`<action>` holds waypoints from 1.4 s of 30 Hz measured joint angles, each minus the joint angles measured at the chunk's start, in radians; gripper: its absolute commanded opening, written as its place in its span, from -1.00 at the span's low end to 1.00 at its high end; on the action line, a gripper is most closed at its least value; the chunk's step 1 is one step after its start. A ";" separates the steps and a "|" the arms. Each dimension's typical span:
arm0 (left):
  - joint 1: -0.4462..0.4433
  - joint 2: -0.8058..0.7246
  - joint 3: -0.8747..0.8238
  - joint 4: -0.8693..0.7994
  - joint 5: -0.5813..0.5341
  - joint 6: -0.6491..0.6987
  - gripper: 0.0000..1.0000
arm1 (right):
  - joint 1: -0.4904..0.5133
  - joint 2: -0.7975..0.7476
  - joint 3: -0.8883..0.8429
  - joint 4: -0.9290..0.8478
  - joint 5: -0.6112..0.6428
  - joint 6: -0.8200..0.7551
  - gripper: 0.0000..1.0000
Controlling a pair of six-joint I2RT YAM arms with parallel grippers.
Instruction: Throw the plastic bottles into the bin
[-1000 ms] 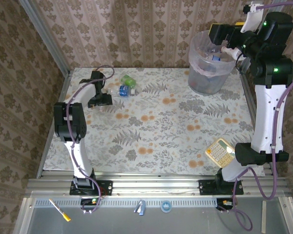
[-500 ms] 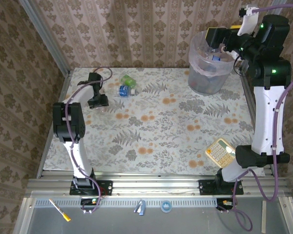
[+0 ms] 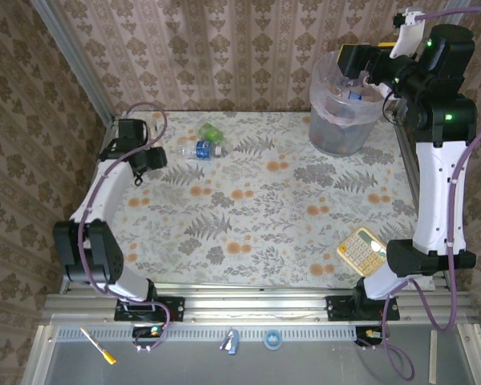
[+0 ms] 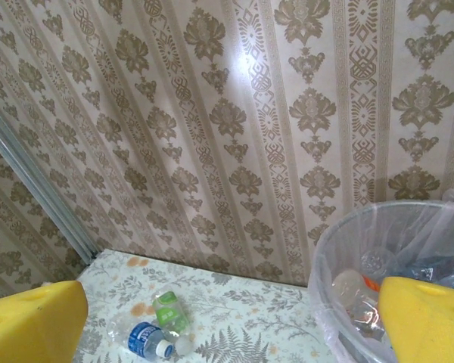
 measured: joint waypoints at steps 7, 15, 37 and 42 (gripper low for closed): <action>-0.124 -0.143 0.001 0.142 0.064 0.074 -0.23 | 0.002 0.029 0.016 -0.001 -0.033 0.029 1.00; -0.403 -0.101 0.114 0.219 0.111 0.146 -0.25 | 0.006 0.072 0.037 -0.001 -0.158 0.112 0.98; -0.667 0.105 0.409 0.245 0.200 0.213 -0.32 | 0.132 0.171 0.094 -0.087 -0.359 0.189 0.67; -0.681 0.119 0.425 0.243 0.209 0.213 -0.33 | 0.151 0.206 0.129 -0.125 -0.362 0.179 0.56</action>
